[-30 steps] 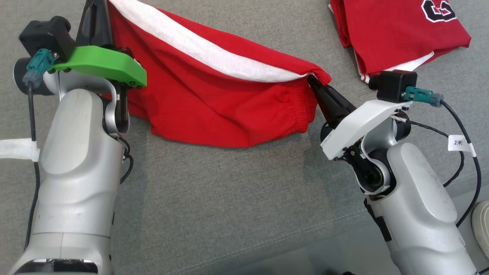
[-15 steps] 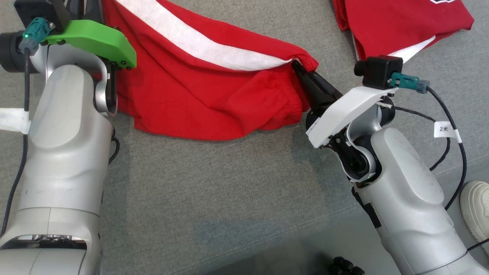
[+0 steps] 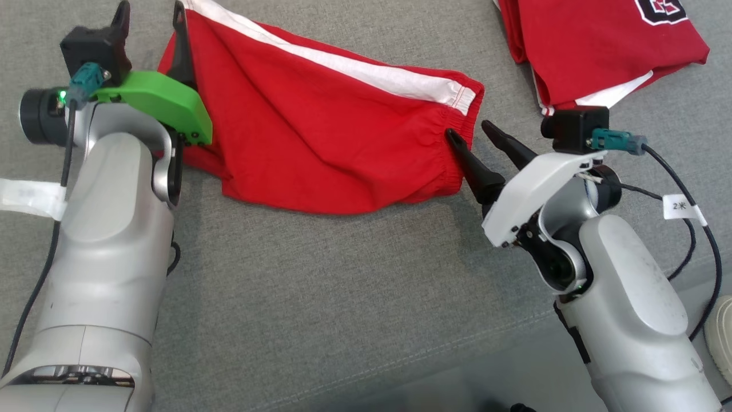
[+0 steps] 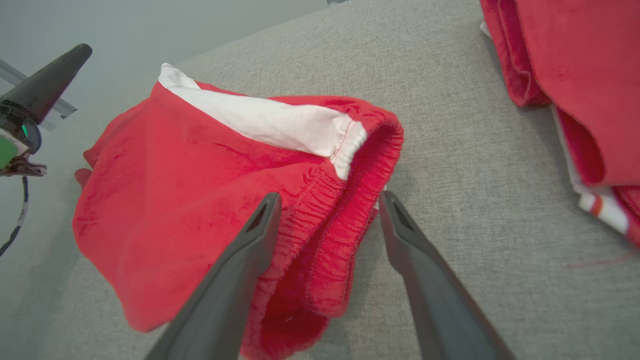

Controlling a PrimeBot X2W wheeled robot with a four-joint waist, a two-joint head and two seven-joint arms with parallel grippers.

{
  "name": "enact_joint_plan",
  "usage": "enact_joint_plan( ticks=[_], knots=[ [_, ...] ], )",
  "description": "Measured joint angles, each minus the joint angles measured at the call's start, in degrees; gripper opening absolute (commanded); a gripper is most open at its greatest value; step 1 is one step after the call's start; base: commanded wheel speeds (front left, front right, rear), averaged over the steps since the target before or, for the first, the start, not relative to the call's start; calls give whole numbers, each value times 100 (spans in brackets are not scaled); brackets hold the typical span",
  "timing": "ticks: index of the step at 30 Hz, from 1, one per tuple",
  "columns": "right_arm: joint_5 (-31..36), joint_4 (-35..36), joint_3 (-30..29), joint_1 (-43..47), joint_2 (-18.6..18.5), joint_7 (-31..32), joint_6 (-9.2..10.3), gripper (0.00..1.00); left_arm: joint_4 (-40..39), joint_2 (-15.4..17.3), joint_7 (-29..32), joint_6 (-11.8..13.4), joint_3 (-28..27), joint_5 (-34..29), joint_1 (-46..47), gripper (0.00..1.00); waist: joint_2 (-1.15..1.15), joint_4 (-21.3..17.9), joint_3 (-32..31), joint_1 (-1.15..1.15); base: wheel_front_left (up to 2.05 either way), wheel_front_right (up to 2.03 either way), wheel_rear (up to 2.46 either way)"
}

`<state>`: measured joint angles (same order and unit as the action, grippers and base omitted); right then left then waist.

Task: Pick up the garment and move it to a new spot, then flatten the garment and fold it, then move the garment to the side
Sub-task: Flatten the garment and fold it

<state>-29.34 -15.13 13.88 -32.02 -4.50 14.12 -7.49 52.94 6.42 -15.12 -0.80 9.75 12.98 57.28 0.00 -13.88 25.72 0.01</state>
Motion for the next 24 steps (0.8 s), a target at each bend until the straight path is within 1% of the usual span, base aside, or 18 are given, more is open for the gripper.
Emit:
enact_joint_plan(
  ticks=[4, 6, 8, 13, 16, 17, 24],
  knots=[
    [521, 465, -461, 475, -81, 64, 0, 100, 124, 21, 1, -56, 11, 22, -259, 100, 0, 41, -234, -1, 0, 0, 0],
    [723, 709, -675, 739, -71, 0, 1, 100, 122, 15, 0, -59, 3, 51, -375, 100, 0, 65, -348, -1, 0, 0, 0],
    [912, 984, -768, 992, -22, -103, 1, 100, 123, 15, 1, -62, -8, 57, -513, 100, 0, 91, -462, -1, 0, 0, 0],
    [1282, 1543, -646, 1530, 35, -589, 0, 100, 292, 70, 1, -52, 108, -10, -808, 100, 0, 130, -732, -1, 0, 0, 0],
    [1458, 1712, -563, 1856, 64, -902, 1, 100, 494, 166, 12, -52, 205, -90, -878, 100, 0, 124, -853, -1, 0, 0, 0],
    [1611, 1794, -497, 2040, 73, -1092, 0, 100, 631, 214, 63, -54, 279, -154, -882, 100, 0, 92, -890, -1, 0, 0, 0],
    [2125, 2175, -294, 2503, 45, -1746, 0, 100, 1034, 253, 399, -113, 417, -199, -799, 100, 0, 33, -809, -1, 0, 0, 0]
  ],
)
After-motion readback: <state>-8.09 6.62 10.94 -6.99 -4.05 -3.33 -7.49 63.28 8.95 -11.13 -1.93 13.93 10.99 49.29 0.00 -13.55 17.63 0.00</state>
